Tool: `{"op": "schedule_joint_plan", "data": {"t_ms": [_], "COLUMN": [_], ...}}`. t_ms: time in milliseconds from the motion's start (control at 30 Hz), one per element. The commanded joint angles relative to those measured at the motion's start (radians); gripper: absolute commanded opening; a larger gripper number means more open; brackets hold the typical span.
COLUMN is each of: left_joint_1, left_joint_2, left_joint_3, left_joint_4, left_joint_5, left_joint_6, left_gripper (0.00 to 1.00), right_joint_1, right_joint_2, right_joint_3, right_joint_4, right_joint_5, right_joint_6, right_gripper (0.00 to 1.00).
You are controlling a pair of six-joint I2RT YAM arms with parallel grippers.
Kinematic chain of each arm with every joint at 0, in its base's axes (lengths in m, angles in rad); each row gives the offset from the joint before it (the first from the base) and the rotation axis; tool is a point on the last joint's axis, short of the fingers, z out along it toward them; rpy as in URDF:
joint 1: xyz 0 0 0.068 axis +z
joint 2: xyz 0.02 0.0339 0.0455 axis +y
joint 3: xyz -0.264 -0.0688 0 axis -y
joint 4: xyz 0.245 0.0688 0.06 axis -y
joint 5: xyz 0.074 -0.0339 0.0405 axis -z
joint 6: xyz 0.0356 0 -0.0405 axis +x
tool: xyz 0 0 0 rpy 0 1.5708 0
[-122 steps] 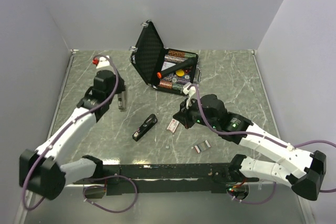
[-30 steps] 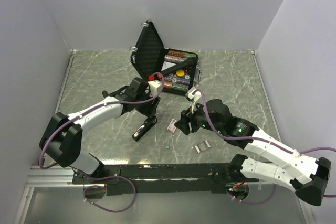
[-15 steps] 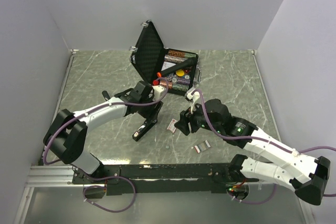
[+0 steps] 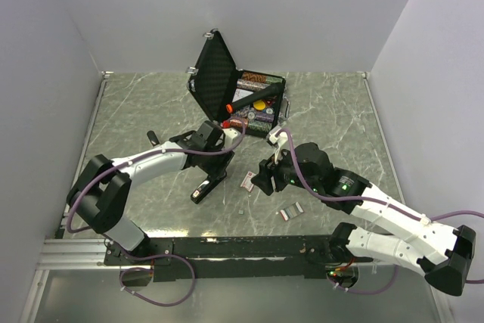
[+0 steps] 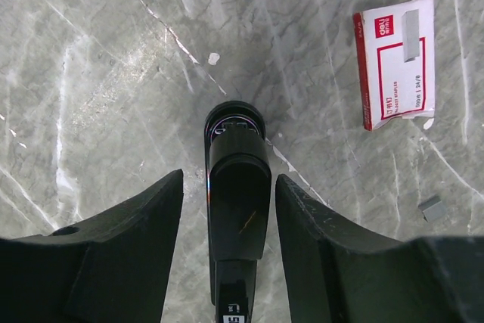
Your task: Unload the staples from the stapler
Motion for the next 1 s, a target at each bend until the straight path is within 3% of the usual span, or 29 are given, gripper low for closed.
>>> {"op": "schedule_joint_plan", "data": {"t_ms": [0, 233, 433, 600, 867, 967], "left_joint_1": [-0.011, -0.024, -0.036, -0.039, -0.045, -0.045], "left_joint_2": [0.009, 0.021, 0.011, -0.084, -0.262, -0.334], "left_joint_3": [-0.005, 0.001, 0.014, 0.027, 0.030, 0.041], "left_joint_4": [-0.007, -0.013, -0.024, -0.027, -0.023, -0.020], "left_joint_5": [-0.026, -0.061, -0.107, -0.083, 0.092, 0.217], "left_joint_6": [-0.011, -0.020, -0.028, -0.035, -0.035, -0.031], "left_gripper": [0.55, 0.40, 0.01, 0.01, 0.01, 0.01], "right_joint_1": [-0.003, -0.002, -0.003, -0.007, -0.008, -0.011], "right_joint_2": [-0.016, -0.022, -0.034, -0.059, -0.051, -0.034], "right_joint_3": [0.009, 0.002, 0.012, 0.048, 0.135, 0.172], "right_joint_4": [0.021, 0.024, 0.004, -0.042, -0.105, -0.127], "right_joint_5": [-0.003, -0.002, 0.015, 0.035, 0.008, -0.028], "right_joint_6": [0.000, 0.002, 0.005, -0.009, -0.044, -0.064], "right_gripper": [0.64, 0.64, 0.64, 0.63, 0.63, 0.63]}}
